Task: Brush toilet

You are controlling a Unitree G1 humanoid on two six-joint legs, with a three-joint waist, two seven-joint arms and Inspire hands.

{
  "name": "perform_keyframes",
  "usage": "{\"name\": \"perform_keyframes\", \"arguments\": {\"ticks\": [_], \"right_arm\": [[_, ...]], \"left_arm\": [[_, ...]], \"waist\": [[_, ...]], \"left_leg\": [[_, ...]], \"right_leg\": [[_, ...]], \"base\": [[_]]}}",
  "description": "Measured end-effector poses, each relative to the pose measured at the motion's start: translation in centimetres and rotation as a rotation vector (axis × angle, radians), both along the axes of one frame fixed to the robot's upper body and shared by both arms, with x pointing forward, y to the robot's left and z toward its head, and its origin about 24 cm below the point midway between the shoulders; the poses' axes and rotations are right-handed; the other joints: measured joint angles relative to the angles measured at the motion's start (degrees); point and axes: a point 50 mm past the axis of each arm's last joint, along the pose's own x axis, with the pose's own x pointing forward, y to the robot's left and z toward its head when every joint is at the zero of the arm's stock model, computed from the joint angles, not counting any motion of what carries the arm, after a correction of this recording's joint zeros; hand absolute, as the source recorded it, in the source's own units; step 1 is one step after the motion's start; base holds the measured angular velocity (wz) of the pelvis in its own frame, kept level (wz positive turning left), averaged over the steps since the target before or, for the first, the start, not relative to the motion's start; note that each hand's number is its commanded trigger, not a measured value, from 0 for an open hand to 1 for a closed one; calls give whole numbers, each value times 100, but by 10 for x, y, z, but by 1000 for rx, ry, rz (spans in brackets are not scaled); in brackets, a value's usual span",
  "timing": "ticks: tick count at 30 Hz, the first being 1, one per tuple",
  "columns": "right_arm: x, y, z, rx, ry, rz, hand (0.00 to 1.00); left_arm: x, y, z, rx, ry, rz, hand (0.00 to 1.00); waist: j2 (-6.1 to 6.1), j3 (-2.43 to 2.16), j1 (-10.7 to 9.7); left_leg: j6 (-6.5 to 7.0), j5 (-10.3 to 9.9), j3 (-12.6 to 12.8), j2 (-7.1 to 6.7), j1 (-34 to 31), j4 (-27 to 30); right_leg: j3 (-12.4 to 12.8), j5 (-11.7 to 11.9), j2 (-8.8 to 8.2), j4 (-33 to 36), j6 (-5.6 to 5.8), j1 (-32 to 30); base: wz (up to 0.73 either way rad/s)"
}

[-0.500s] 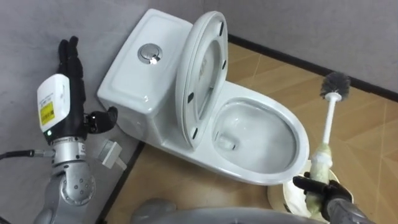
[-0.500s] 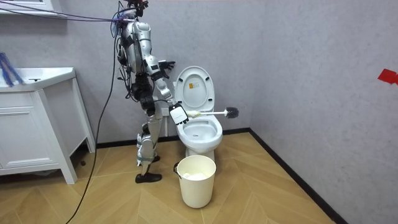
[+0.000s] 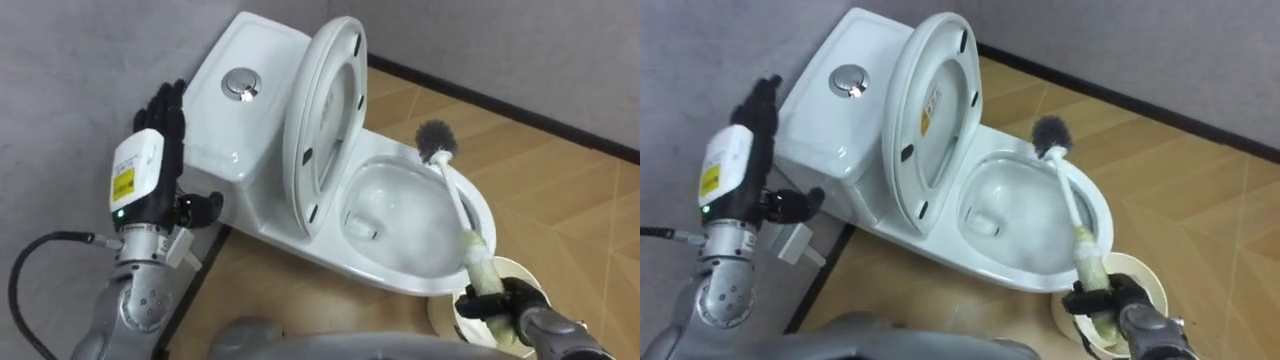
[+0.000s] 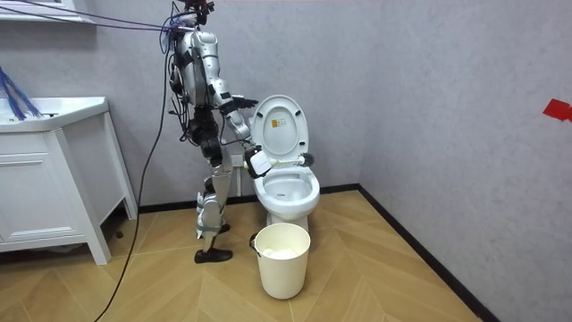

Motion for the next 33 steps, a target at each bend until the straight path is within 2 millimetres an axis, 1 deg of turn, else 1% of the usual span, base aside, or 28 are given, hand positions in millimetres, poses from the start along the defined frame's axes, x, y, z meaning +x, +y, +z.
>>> {"name": "perform_keyframes", "arguments": {"ticks": [2,4,6,8,9,10,11,12,14,17,19,20,21,23,24,25,28,29,30,31,33], "right_arm": [[0,1,0,-24,25,78,100],[5,2,1,-66,51,194,100],[9,3,1,-88,61,261,100],[8,3,1,-107,76,302,100],[10,3,1,-124,84,340,100],[11,3,2,-146,89,379,100],[12,2,2,-156,91,394,100],[14,1,3,-176,90,411,100],[20,-5,7,-223,72,422,100],[26,-8,10,-262,58,448,100],[37,-16,18,-321,42,505,100],[39,-18,20,-336,39,516,100],[42,-23,23,-363,34,529,100],[50,-31,30,-406,26,555,100],[55,-34,33,-439,35,595,100],[60,-38,38,-472,32,608,100],[72,-47,47,-531,20,628,100],[76,-52,52,-556,13,631,100],[79,-54,55,-569,8,632,100],[84,-59,61,-602,3,635,100],[91,-63,67,-636,-1,635,100]], "left_arm": [[-1,-5,-7,5,45,-41,0],[1,-7,-22,28,126,-79,0],[0,-8,-28,44,160,-99,0],[1,-9,-28,46,155,-114,0],[2,-10,-29,47,151,-122,0],[4,-12,-28,48,141,-127,0],[5,-13,-28,48,138,-129,0],[8,-13,-27,49,127,-134,0],[15,-14,-25,56,101,-147,0],[21,-12,-23,69,74,-154,0],[31,-11,-18,85,42,-160,0],[33,-10,-18,88,35,-160,0],[38,-10,-17,96,16,-166,0],[48,-8,-13,117,-16,-188,0],[55,-5,-9,147,-35,-204,0],[63,-1,-4,179,-63,-214,0],[77,6,8,224,-135,-210,0],[83,7,12,235,-160,-205,0],[87,7,14,238,-174,-202,0],[93,7,18,245,-204,-196,0],[99,6,24,248,-242,-188,0]], "waist": [[24,-7,4],[82,-22,-1],[112,-18,-12],[140,-15,-14],[163,-13,17],[173,1,24],[180,3,22],[212,23,21],[267,35,6],[256,44,2],[265,49,14],[270,52,12],[277,76,10],[314,99,23],[317,127,26],[370,154,31],[385,162,30],[425,191,31],[448,203,32],[481,223,38],[507,239,47]], "left_leg": [[1,0,12,1,-67,12],[8,10,38,3,-185,-19],[9,19,38,2,-263,1],[17,36,46,-1,-338,16],[18,46,51,1,-406,22],[24,59,54,0,-485,40],[27,73,54,-3,-533,42],[31,94,47,-4,-621,62],[33,128,23,-8,-867,154],[27,195,26,-9,-1040,165],[22,252,46,1,-1326,268],[23,270,51,1,-1389,288],[33,311,67,-3,-1494,314],[37,325,63,4,-1712,426],[37,329,65,12,-1884,522],[36,364,70,19,-2051,581],[29,510,112,44,-2481,625],[25,536,98,47,-2627,689],[22,557,93,46,-2708,709],[18,618,93,35,-2856,711],[10,696,99,21,-3031,709]], "right_leg": [[7,11,2,15,-2,-64],[40,11,-1,102,-3,-238],[46,17,1,96,-12,-305],[43,17,-6,108,-13,-387],[48,17,-14,169,-13,-484],[44,17,-21,201,-13,-570],[28,17,-28,201,-13,-608],[12,18,-35,216,-15,-681],[7,25,-41,312,-26,-927],[53,45,-41,393,-60,-1133],[129,53,-52,590,-87,-1472],[133,54,-62,635,-95,-1547],[125,50,-98,750,-106,-1679],[129,46,-102,852,-121,-1892],[133,40,-107,981,-136,-2081],[150,51,-112,1072,-157,-2298],[160,140,-130,1227,-228,-2765],[142,149,-139,1310,-240,-2910],[135,150,-150,1351,-242,-2994],[129,149,-210,1433,-243,-3177],[118,176,-227,1547,-288,-3406]], "base": [[-5],[-7],[-2],[4],[3],[0],[6],[8],[6],[-1],[-7],[-6],[0],[0],[-5],[-7],[-11],[0],[0],[0],[0]]}}
